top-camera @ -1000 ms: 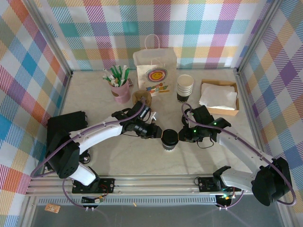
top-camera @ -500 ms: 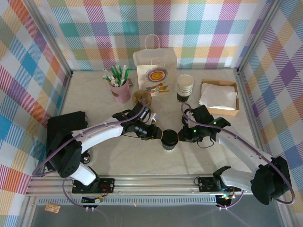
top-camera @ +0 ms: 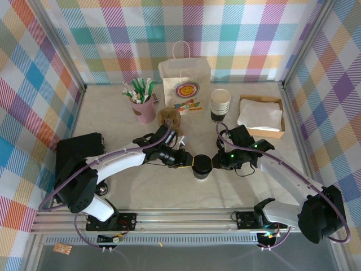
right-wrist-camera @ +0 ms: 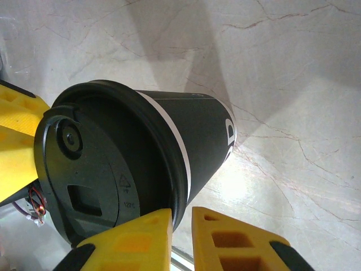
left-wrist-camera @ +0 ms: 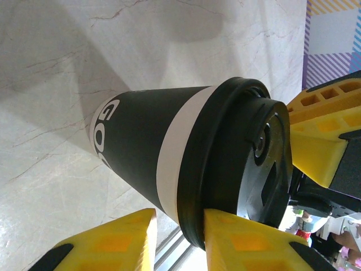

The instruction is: Pack the takeout coffee

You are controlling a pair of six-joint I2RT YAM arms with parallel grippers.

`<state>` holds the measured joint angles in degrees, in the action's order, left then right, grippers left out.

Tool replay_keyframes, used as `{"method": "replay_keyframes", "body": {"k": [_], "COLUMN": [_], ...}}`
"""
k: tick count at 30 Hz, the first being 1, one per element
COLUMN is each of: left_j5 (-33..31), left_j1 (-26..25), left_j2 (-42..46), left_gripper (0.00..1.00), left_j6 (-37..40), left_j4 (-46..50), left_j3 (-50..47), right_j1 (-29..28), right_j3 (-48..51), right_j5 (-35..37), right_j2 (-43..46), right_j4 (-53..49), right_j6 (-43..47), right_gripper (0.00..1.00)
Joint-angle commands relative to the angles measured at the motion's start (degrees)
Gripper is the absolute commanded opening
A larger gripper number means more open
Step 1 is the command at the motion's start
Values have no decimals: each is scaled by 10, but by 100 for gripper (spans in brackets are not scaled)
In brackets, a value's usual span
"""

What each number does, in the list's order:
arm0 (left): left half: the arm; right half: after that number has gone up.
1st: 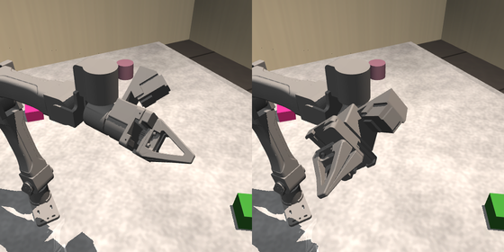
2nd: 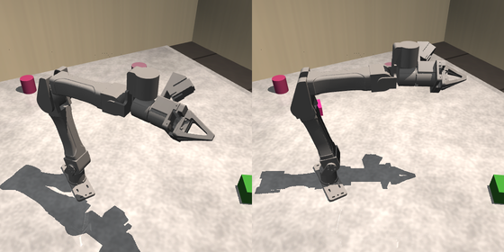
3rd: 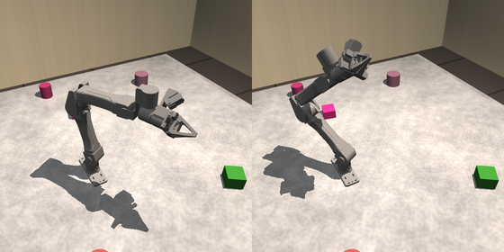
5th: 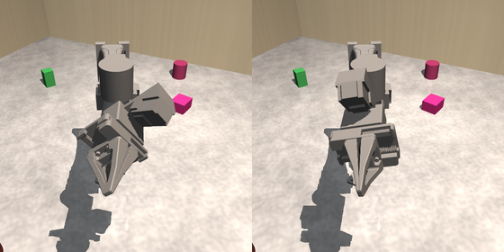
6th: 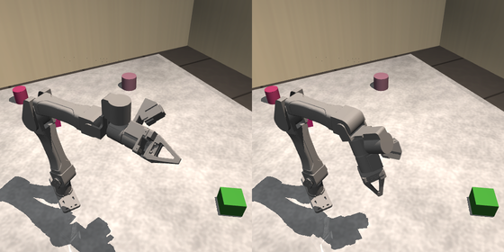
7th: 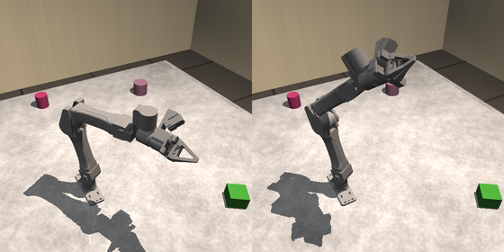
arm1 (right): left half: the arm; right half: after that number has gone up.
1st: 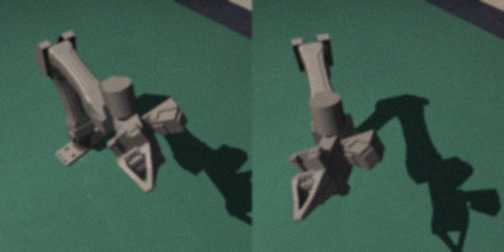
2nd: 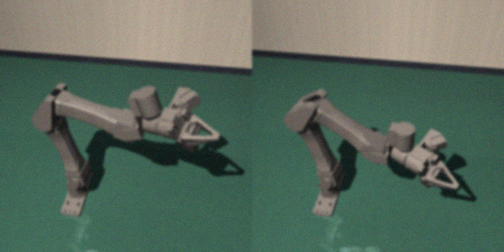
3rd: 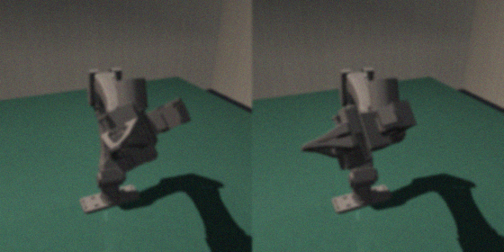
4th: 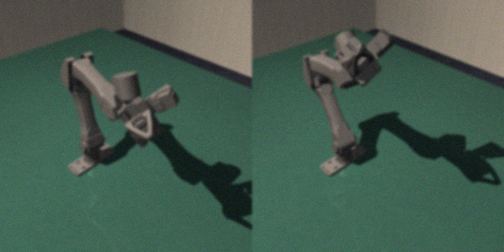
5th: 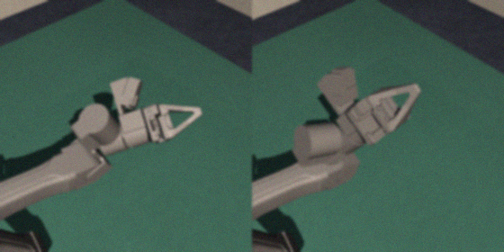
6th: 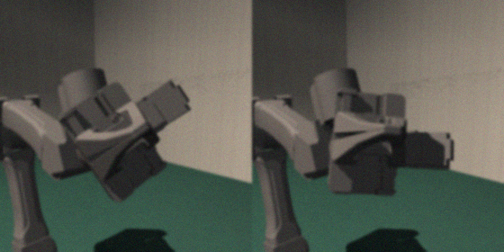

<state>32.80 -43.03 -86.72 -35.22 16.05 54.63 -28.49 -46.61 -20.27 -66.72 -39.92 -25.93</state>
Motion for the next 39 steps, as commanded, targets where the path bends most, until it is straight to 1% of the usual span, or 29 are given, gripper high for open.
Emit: {"method": "replay_keyframes", "body": {"k": [1, 6, 8, 11, 15, 28, 36, 39], "left_j5": [-22, -19, -18, -19, -21, -17, -21, -24], "left_j1": [2, 2, 2, 2, 2, 2, 1, 2], "left_j2": [-4, -5, -3, 1, 4, 1, 3, 8], "left_gripper": [27, 26, 26, 25, 22, 21, 21, 22], "left_j6": [-7, -13, -14, -17, -21, -26, -22, -15], "left_j4": [8, 3, -17, -22, -32, -48, -44, -32], "left_j3": [-30, -46, -53, -65, -76, -96, -93, -82], "right_j1": [3, 2, 3, 2, 2, 3, 2, 2], "right_j3": [8, 14, 16, 15, 12, 18, 15, 5], "right_j5": [-1, -2, -2, -8, -14, -14, 3, -5], "right_j2": [-12, -17, -20, -23, -25, -52, -65, -65], "right_j4": [-8, -8, -8, -9, -6, 4, -17, -22], "right_j6": [6, 4, 3, 1, -1, -12, -18, -13], "right_gripper": [17, 17, 17, 19, 21, 20, 19, 21]}}
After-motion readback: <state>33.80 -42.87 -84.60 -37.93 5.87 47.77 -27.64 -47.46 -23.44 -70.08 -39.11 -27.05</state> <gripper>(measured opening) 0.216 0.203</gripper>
